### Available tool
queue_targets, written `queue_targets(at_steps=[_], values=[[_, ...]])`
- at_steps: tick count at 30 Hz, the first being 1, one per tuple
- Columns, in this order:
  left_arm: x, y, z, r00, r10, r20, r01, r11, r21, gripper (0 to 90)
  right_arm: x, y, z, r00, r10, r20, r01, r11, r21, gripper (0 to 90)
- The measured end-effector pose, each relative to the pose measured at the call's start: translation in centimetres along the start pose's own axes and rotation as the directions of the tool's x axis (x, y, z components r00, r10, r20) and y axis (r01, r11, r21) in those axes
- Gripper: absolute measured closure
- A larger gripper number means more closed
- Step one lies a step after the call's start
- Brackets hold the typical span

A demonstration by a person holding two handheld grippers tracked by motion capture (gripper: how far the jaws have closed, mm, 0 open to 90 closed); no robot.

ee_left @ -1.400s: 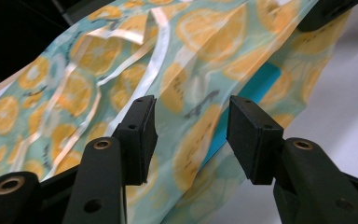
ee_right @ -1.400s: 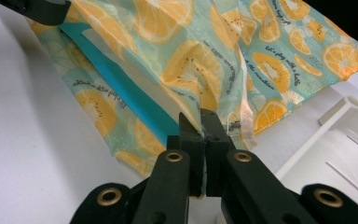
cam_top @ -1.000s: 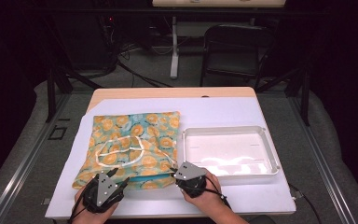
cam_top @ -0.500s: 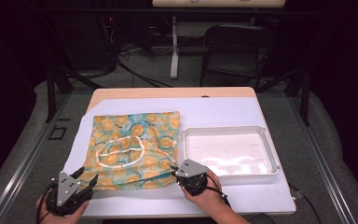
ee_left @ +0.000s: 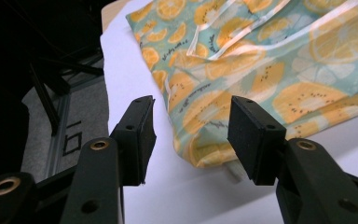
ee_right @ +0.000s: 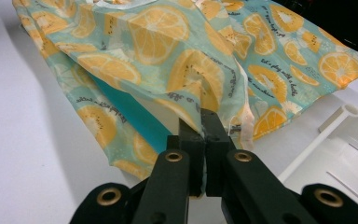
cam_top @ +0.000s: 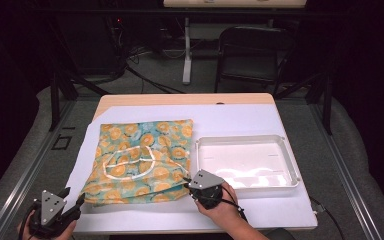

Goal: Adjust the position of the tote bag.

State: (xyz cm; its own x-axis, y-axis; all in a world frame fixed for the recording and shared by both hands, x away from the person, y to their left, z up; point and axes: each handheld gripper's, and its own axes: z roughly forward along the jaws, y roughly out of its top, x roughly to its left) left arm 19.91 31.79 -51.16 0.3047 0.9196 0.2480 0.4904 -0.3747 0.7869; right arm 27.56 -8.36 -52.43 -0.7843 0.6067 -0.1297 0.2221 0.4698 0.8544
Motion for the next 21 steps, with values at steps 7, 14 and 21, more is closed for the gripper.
queue_targets(at_steps=[7,14,21], values=[[0.24,-0.44,0.47,0.9999,0.005,-0.013,-0.004,0.9993,0.038,51.8,-0.01,-0.05,0.05,1.0000,-0.002,-0.001,0.002,1.000,0.003,89.9],[0.72,-0.75,0.62,0.9996,-0.027,0.000,0.027,0.9988,0.041,53.2,0.04,-0.08,0.15,1.0000,-0.002,-0.004,0.002,1.000,0.008,89.9],[0.56,-0.86,1.03,0.9980,-0.033,0.054,0.030,0.9987,0.041,49.6,0.00,-0.11,0.15,1.0000,-0.004,-0.003,0.004,1.000,0.010,89.9]])
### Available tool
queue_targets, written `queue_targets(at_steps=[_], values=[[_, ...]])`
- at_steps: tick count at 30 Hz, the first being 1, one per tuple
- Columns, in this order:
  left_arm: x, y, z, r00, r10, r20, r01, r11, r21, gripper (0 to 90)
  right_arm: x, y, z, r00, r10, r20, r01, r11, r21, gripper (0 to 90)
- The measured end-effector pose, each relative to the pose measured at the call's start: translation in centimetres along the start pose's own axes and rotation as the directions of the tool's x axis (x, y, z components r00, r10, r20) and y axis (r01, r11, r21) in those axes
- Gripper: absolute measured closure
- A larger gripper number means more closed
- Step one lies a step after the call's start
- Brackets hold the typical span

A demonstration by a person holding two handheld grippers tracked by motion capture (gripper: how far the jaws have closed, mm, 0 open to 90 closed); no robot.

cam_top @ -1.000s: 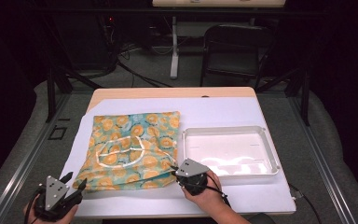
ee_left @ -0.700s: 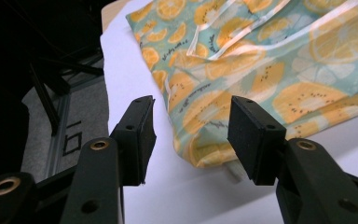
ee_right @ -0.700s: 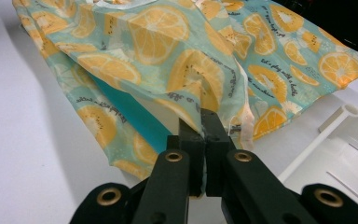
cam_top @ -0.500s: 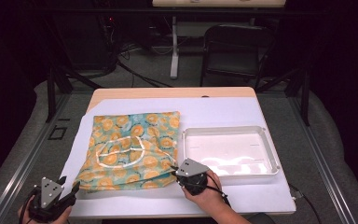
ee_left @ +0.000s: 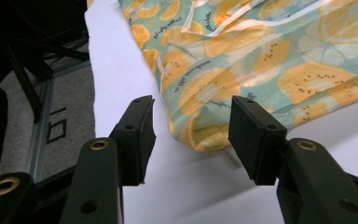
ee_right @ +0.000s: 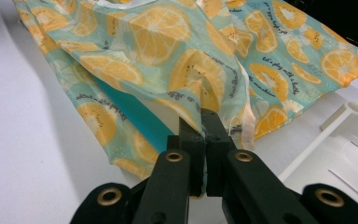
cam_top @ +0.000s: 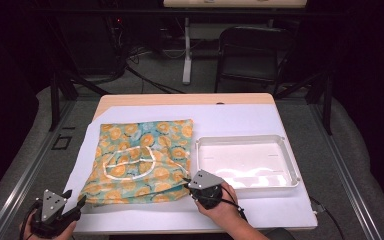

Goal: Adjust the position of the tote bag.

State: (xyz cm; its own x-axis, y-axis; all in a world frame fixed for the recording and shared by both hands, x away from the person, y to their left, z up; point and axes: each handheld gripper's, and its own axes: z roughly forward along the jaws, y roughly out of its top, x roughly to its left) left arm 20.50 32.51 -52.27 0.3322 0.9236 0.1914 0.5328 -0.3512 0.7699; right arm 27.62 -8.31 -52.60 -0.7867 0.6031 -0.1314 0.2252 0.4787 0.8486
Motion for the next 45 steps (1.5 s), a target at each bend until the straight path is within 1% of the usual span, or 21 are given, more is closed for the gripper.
queue_targets(at_steps=[5,6,8,10,11,15,16,17,18,19,21,24,26,29,30,33,35,36,37,39,45], values=[[-0.4,0.0,0.4,1.0000,0.006,0.005,-0.006,0.9999,0.010,49.3,0.0,0.0,0.0,1.0000,0.000,0.001,0.000,1.000,0.001,89.9],[-0.4,0.0,0.4,0.9997,0.019,0.015,-0.019,0.9997,0.016,49.0,0.0,0.0,0.0,1.0000,0.001,0.001,-0.001,1.000,0.002,89.9],[-0.4,0.0,0.4,0.9996,0.023,0.019,-0.023,0.9996,0.017,49.1,0.0,0.0,0.0,1.0000,0.001,0.001,-0.001,1.000,0.003,89.9],[-0.3,-0.1,0.5,0.9996,0.018,0.020,-0.019,0.9997,0.016,48.1,0.0,-0.1,0.0,1.0000,0.000,0.000,0.000,1.000,0.004,89.9],[-0.3,-0.1,0.6,0.9995,0.007,0.029,-0.007,0.9998,0.018,47.6,0.0,-0.1,0.0,1.0000,-0.001,0.000,0.001,1.000,0.005,89.9],[-0.4,-0.1,0.8,0.9989,0.000,0.047,-0.001,0.9998,0.018,46.2,0.0,-0.1,0.1,1.0000,0.003,-0.002,-0.003,1.000,0.003,89.8],[-0.6,-0.1,1.0,0.9979,0.015,0.063,-0.017,0.9992,0.035,44.7,0.0,-0.1,0.1,1.0000,0.000,-0.002,0.000,1.000,0.003,89.8],[-0.7,-0.1,1.0,0.9975,0.022,0.068,-0.025,0.9988,0.042,44.7,0.0,-0.1,0.1,1.0000,0.000,-0.002,0.000,1.000,0.004,89.8],[-0.7,-0.1,1.0,0.9975,0.022,0.068,-0.025,0.9988,0.042,44.5,0.0,-0.1,0.1,1.0000,0.000,-0.002,0.000,1.000,0.004,89.8],[-0.8,-0.1,1.0,0.9970,0.042,0.066,-0.045,0.9978,0.048,44.5,0.0,-0.1,0.0,1.0000,0.000,-0.002,0.000,1.000,0.004,89.8],[-1.0,-0.1,1.0,0.9961,0.052,0.071,-0.056,0.9971,0.052,42.3,0.0,-0.1,0.1,1.0000,0.004,-0.002,-0.004,1.000,0.001,89.8],[-1.3,-0.2,0.9,0.9959,0.069,0.058,-0.072,0.9961,0.051,38.7,0.0,-0.1,0.0,1.0000,0.002,-0.004,-0.002,1.000,0.002,89.8],[-1.3,-0.3,0.7,0.9956,0.073,0.059,-0.077,0.9955,0.055,38.7,0.0,-0.1,0.0,1.0000,0.000,-0.004,0.000,1.000,0.005,89.8],[-1.2,-0.9,0.4,0.9953,0.091,0.032,-0.093,0.9929,0.073,38.8,-0.1,-0.1,0.0,1.0000,0.000,-0.005,0.000,1.000,0.006,89.7],[-1.1,-1.1,0.3,0.9954,0.093,0.025,-0.094,0.9922,0.081,39.2,-0.1,-0.2,0.0,1.0000,0.000,-0.005,0.000,1.000,0.006,89.7],[-0.6,-1.5,0.2,0.9971,0.076,0.010,-0.076,0.9928,0.093,40.4,0.0,-0.2,0.0,1.0000,0.000,-0.006,0.000,1.000,0.007,89.7],[-0.4,-1.6,0.3,0.9979,0.063,0.010,-0.064,0.9933,0.096,40.3,0.0,-0.1,0.0,1.0000,0.000,-0.006,0.000,1.000,0.004,89.7],[-0.3,-1.6,0.4,0.9978,0.066,0.011,-0.067,0.9925,0.102,39.9,0.0,-0.2,0.0,1.0000,-0.002,-0.006,0.002,1.000,0.004,89.6],[-0.3,-1.7,0.8,0.9970,0.077,0.008,-0.077,0.9897,0.121,39.8,0.0,-0.2,0.0,1.0000,-0.001,-0.006,0.002,1.000,0.004,89.6],[-0.4,-1.7,0.9,0.9967,0.081,0.003,-0.081,0.9887,0.126,39.8,0.0,-0.2,0.0,1.0000,-0.001,-0.006,0.001,1.000,0.004,89.6],[-0.5,-1.3,1.5,0.9942,0.108,0.000,-0.107,0.9877,0.114,39.8,0.0,-0.2,0.0,1.0000,-0.003,-0.004,0.003,1.000,0.005,89.5]])
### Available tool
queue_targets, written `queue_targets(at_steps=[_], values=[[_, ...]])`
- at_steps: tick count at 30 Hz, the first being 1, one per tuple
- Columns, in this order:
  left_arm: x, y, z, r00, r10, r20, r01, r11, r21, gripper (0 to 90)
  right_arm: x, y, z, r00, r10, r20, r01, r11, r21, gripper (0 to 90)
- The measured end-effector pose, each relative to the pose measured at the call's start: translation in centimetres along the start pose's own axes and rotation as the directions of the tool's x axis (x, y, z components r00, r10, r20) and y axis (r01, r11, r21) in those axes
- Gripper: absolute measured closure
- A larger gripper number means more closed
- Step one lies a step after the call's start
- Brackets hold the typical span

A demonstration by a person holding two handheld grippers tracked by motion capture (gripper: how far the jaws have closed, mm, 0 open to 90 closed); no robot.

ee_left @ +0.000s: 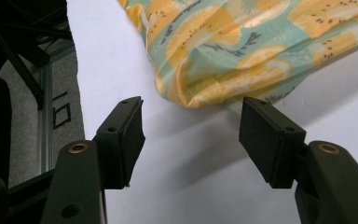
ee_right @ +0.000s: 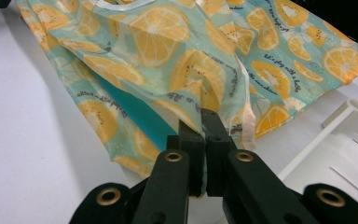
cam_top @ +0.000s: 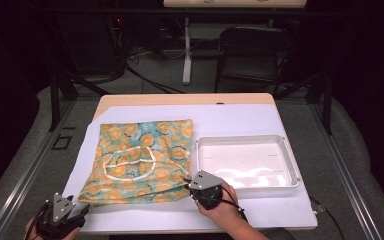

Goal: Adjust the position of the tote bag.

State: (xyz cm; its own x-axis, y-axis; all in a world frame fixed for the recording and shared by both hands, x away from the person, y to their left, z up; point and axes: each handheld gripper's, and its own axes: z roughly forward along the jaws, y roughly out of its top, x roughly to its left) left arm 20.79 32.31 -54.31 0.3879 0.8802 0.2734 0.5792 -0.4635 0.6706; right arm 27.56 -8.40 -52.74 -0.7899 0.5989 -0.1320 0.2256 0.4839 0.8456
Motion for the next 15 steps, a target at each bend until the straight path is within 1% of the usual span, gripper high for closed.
queue_targets(at_steps=[2,3,5,12,14,15], values=[[-0.15,0.17,0.04,0.9998,0.020,-0.003,-0.020,0.9998,0.000,39.8,0.01,-0.01,-0.01,1.0000,0.000,0.000,0.000,1.000,0.000,89.5],[-0.15,0.17,0.04,0.9998,0.020,-0.003,-0.020,0.9998,0.000,39.8,0.01,-0.01,-0.01,1.0000,0.000,0.000,0.000,1.000,0.000,89.5],[-0.32,0.35,0.07,0.9986,0.050,-0.020,-0.050,0.9988,0.002,39.8,0.03,-0.03,0.02,1.0000,0.002,-0.001,-0.002,1.000,-0.002,89.4],[-0.44,0.73,0.60,0.9967,0.078,-0.020,-0.078,0.9969,-0.009,39.8,0.08,-0.04,0.01,1.0000,-0.002,0.000,0.002,1.000,0.001,89.3],[-0.43,0.90,0.66,0.9963,0.085,-0.014,-0.085,0.9963,-0.010,39.8,0.08,-0.07,0.00,1.0000,0.001,0.001,-0.001,1.000,0.001,89.3],[-0.50,1.04,0.77,0.9954,0.094,-0.018,-0.095,0.9953,-0.021,40.0,0.08,-0.11,0.01,1.0000,0.003,0.001,-0.003,1.000,-0.001,89.2]])
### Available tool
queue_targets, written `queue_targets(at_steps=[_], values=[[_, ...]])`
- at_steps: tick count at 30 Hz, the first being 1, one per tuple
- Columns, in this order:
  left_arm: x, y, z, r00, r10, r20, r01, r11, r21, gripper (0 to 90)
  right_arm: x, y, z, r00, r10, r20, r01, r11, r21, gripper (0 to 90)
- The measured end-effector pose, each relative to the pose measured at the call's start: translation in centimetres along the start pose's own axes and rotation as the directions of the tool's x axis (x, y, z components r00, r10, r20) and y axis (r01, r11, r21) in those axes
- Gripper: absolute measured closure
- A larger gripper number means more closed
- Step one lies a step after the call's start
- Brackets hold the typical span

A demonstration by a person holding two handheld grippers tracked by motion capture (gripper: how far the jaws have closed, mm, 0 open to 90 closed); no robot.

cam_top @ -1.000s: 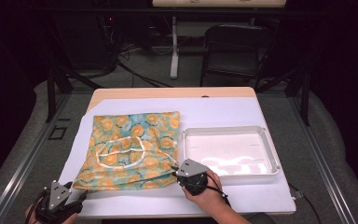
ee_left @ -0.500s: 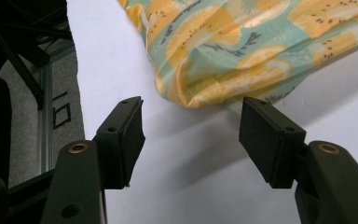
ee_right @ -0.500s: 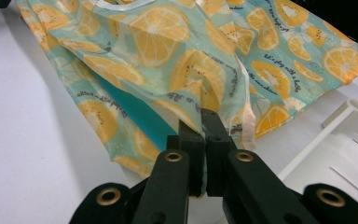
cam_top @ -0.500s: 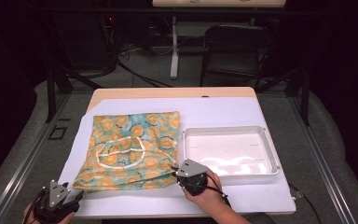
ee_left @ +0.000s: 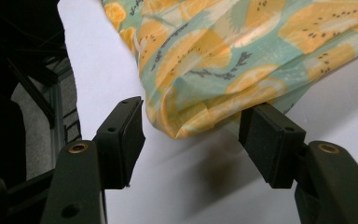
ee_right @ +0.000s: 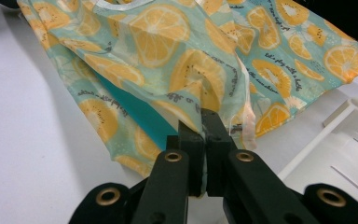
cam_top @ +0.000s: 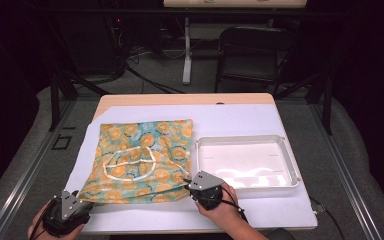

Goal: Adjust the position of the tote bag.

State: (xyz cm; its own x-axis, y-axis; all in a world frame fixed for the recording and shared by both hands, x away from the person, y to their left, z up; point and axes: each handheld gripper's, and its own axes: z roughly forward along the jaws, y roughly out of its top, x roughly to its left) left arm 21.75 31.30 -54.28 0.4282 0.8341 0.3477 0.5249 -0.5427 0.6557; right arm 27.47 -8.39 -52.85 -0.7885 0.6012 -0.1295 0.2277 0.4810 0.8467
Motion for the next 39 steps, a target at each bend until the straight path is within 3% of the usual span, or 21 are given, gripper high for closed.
queue_targets(at_steps=[8,18,20,31,39], values=[[-0.5,0.6,0.5,0.9986,0.053,0.001,-0.053,0.9986,-0.006,40.5,0.0,-0.1,-0.1,1.0000,-0.001,0.006,0.001,1.000,0.007,89.1],[-0.7,1.1,0.9,0.9966,0.081,0.012,-0.081,0.9966,-0.017,47.0,-0.1,-0.3,-0.2,0.9998,-0.002,0.018,0.002,1.000,0.011,89.0],[-0.6,1.1,1.0,0.9959,0.083,0.034,-0.083,0.9964,-0.016,54.4,-0.1,-0.4,-0.2,0.9998,0.000,0.019,-0.001,1.000,0.011,89.0],[-0.8,1.1,1.1,0.9942,0.089,0.061,-0.089,0.9960,-0.007,74.1,-0.1,-0.5,-0.2,0.9996,0.006,0.026,-0.006,1.000,0.007,89.0],[-0.7,1.1,1.1,0.9941,0.084,0.068,-0.084,0.9964,-0.008,83.8,-0.1,-0.5,-0.2,0.9996,0.004,0.028,-0.005,1.000,0.009,89.0]])
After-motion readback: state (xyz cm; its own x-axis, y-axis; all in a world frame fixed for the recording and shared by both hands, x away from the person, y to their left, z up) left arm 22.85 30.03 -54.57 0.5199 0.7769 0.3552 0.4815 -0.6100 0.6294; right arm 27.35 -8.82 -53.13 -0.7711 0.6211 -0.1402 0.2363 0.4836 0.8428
